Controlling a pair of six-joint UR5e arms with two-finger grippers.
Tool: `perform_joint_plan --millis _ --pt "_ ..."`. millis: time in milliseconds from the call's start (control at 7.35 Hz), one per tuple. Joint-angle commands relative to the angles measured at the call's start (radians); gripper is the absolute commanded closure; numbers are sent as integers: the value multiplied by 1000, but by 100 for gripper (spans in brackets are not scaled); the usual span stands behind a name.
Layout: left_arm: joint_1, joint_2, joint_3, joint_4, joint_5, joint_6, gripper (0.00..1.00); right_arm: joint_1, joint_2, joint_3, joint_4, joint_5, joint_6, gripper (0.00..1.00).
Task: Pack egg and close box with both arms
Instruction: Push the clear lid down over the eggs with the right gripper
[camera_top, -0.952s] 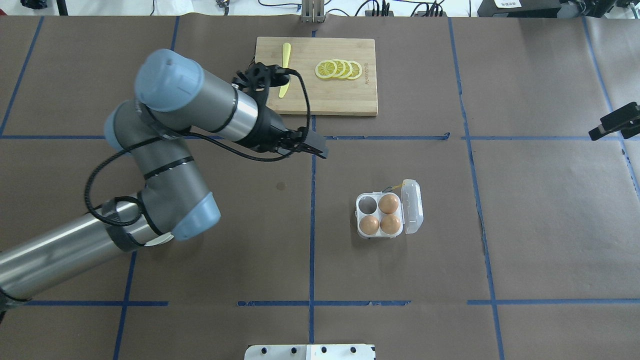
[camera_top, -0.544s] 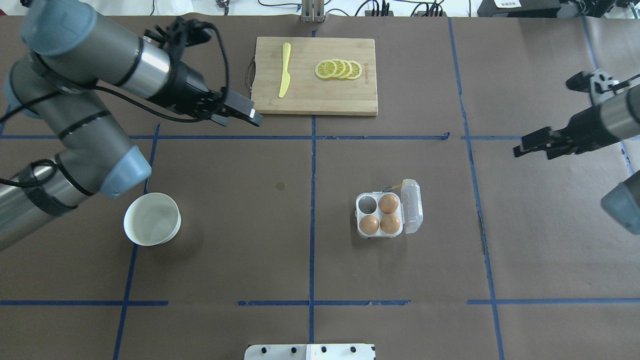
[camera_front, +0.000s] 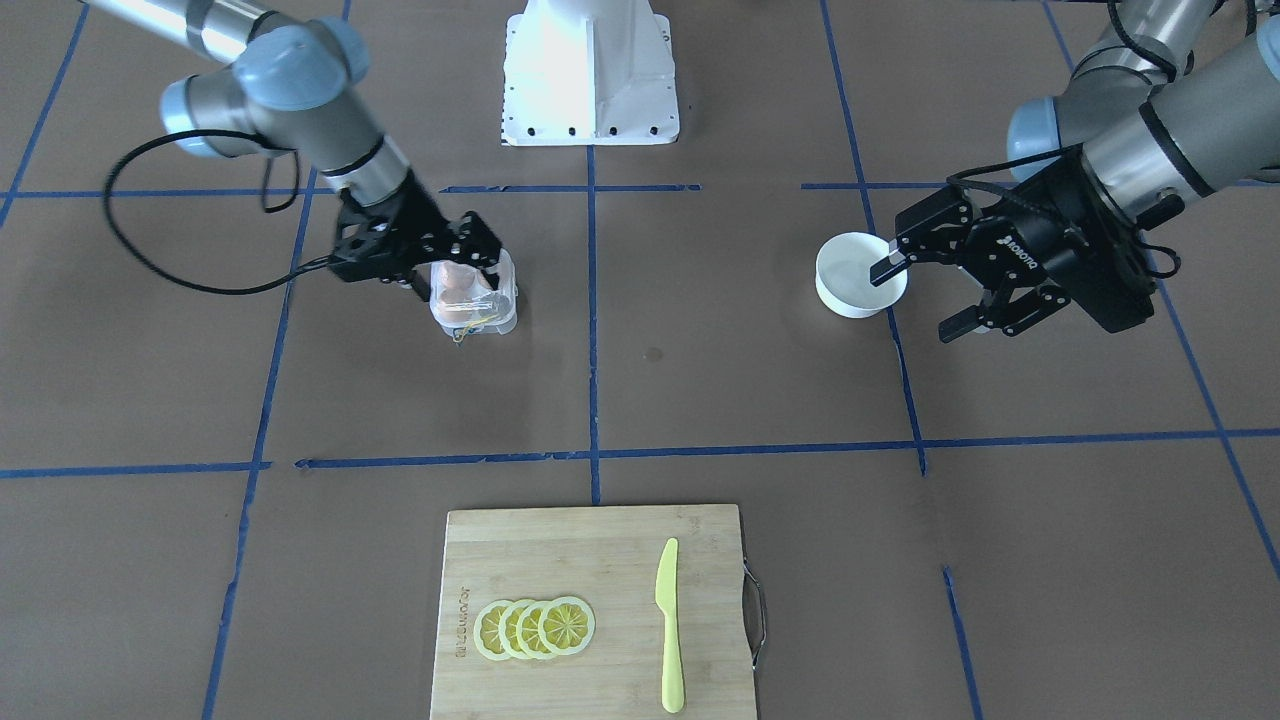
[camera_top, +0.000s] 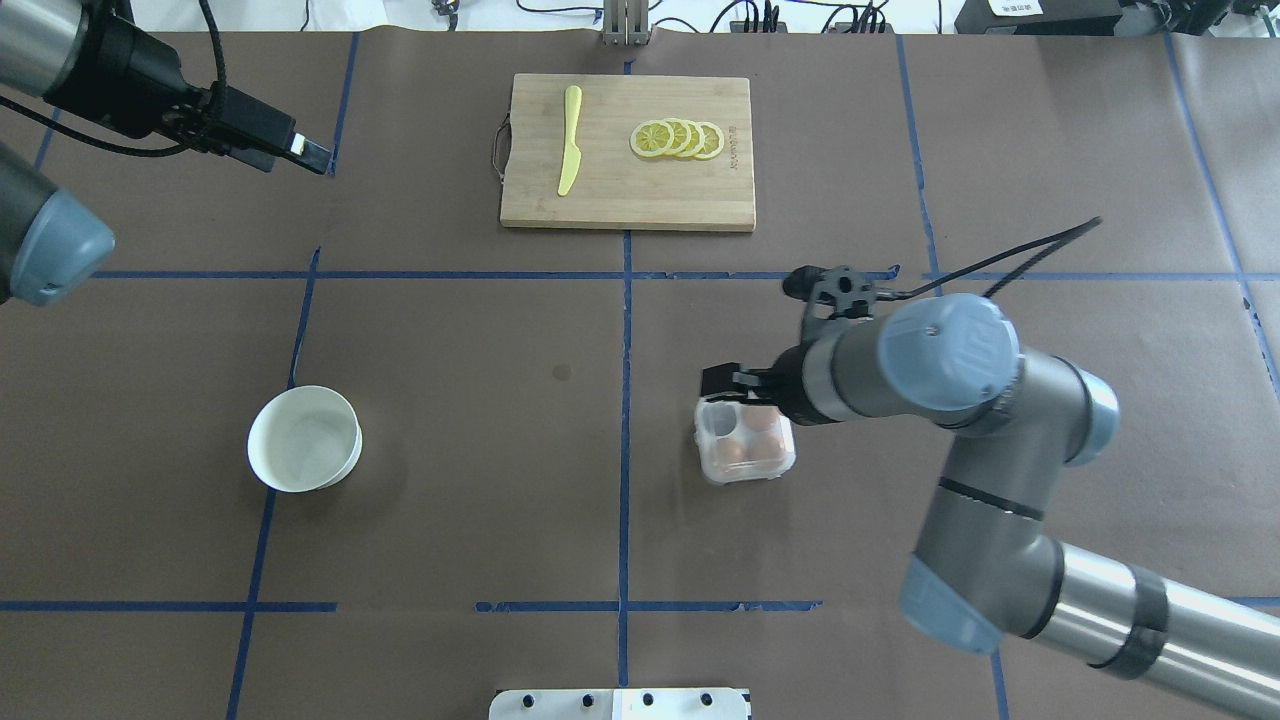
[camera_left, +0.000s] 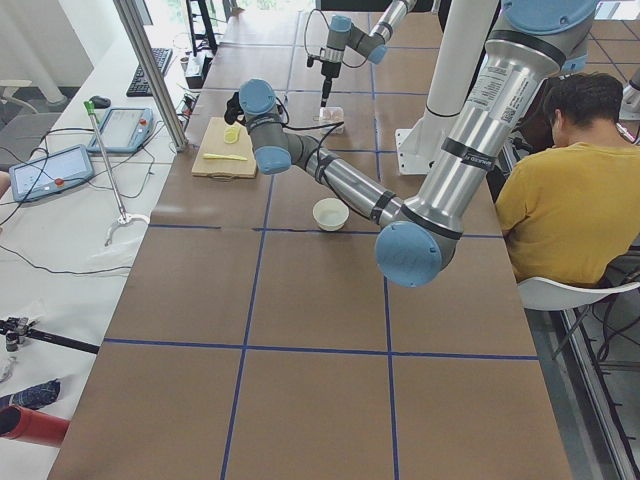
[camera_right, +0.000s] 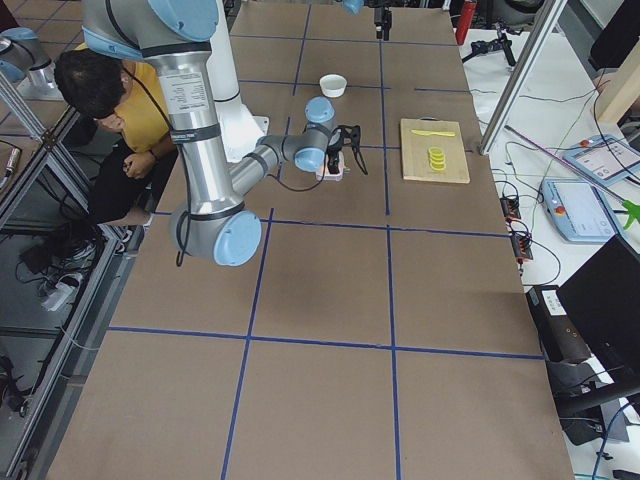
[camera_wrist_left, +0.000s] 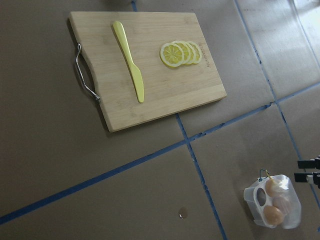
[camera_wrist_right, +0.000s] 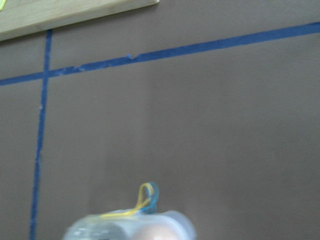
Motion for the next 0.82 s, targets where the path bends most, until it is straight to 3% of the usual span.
perform_joint_plan --millis 0,408,680 --pt "-32 20 0 -2 -3 17 1 -7 101 102 -238 -34 28 0" --pt "-66 52 -12 -6 -3 17 1 97 46 140 -238 38 25 0" --pt "-109 161 -15 -5 -1 211 1 216 -85 155 -227 124 -86 0"
